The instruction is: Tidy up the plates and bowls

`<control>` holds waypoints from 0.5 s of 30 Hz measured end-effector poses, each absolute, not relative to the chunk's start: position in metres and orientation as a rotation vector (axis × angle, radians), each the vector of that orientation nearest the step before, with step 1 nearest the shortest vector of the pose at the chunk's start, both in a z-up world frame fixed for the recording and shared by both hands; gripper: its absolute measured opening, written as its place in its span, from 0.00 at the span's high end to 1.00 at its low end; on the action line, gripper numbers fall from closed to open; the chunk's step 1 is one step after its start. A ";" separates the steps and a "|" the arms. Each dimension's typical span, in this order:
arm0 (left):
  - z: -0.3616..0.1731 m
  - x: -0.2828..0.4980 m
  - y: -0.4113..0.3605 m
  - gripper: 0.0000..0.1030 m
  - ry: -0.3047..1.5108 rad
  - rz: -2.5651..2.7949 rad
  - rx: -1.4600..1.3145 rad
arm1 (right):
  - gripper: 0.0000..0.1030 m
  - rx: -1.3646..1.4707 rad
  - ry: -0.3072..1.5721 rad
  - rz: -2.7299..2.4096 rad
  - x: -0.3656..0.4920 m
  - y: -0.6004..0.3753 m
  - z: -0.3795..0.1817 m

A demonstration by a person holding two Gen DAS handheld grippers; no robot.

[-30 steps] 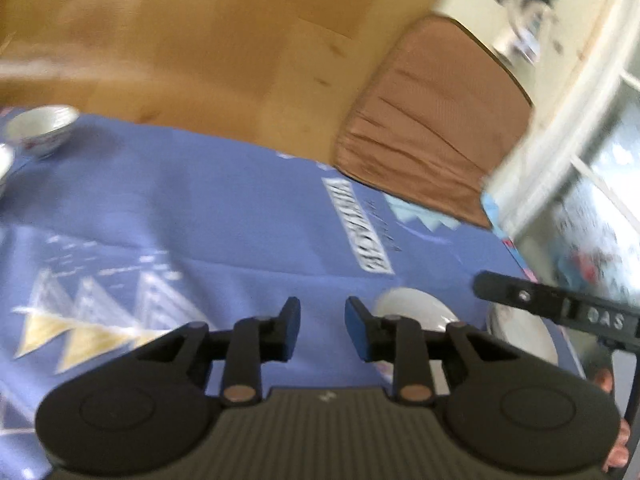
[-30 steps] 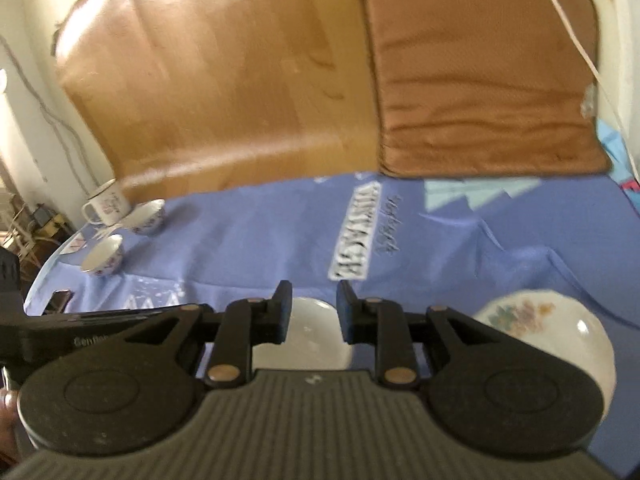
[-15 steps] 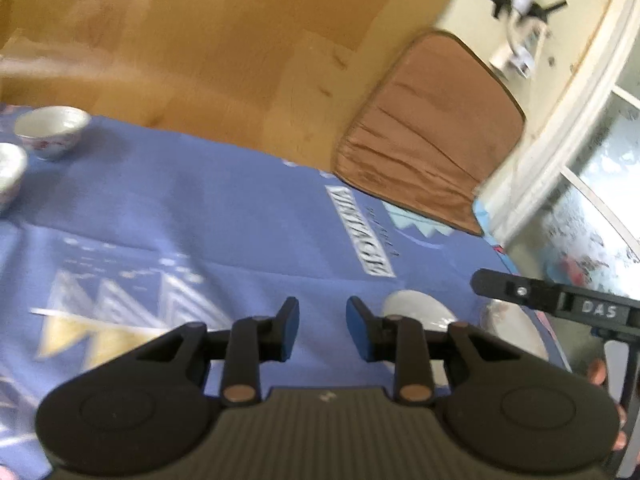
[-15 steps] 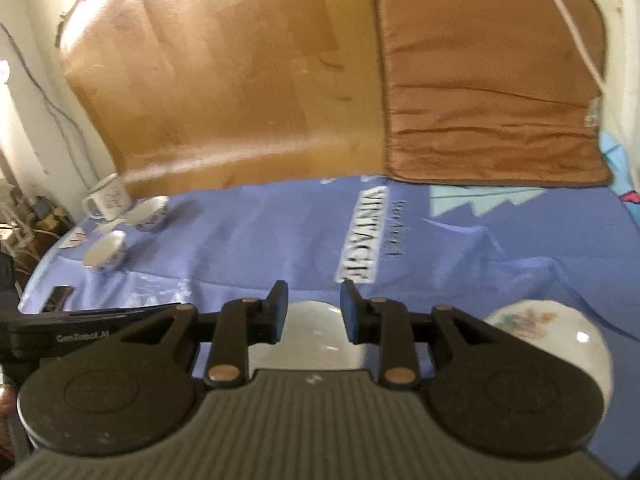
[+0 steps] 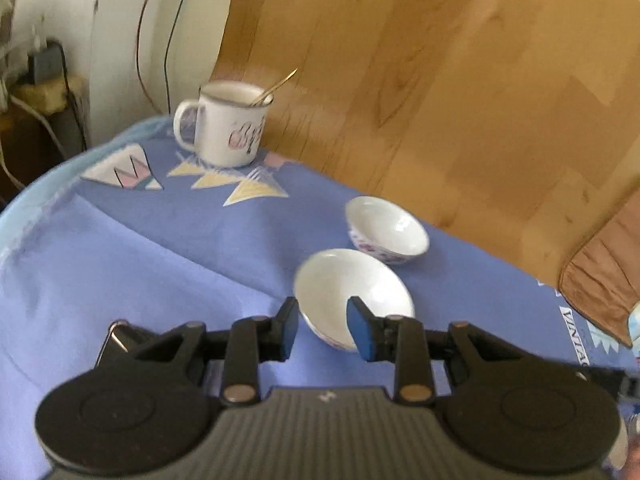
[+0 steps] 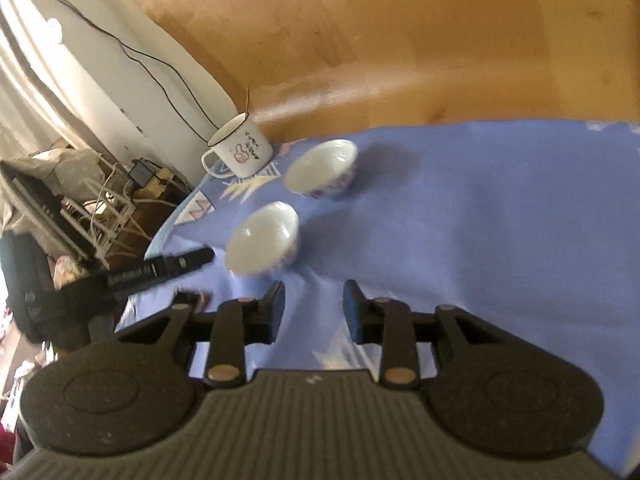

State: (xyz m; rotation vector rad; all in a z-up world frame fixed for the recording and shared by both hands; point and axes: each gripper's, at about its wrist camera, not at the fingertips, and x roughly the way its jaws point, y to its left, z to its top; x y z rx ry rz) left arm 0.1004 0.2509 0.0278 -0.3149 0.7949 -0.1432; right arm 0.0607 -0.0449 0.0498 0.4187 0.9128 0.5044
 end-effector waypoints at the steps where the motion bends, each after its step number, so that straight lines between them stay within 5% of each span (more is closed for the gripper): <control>1: 0.024 0.109 0.253 0.70 0.810 -0.148 -0.320 | 0.62 0.420 0.920 0.505 0.071 -0.034 0.048; 9: 0.002 0.140 0.248 0.73 0.867 -0.162 -0.323 | 0.59 0.394 0.999 0.453 0.132 0.015 0.015; 10: -0.001 0.143 0.248 0.79 0.879 -0.166 -0.329 | 0.62 0.393 1.009 0.448 0.137 0.018 0.010; 12: -0.008 0.144 0.246 0.89 0.887 -0.166 -0.320 | 0.91 0.400 1.036 0.451 0.141 0.021 0.002; 15: -0.007 0.135 0.245 0.92 0.884 -0.182 -0.330 | 0.94 0.385 1.039 0.456 0.135 0.019 0.002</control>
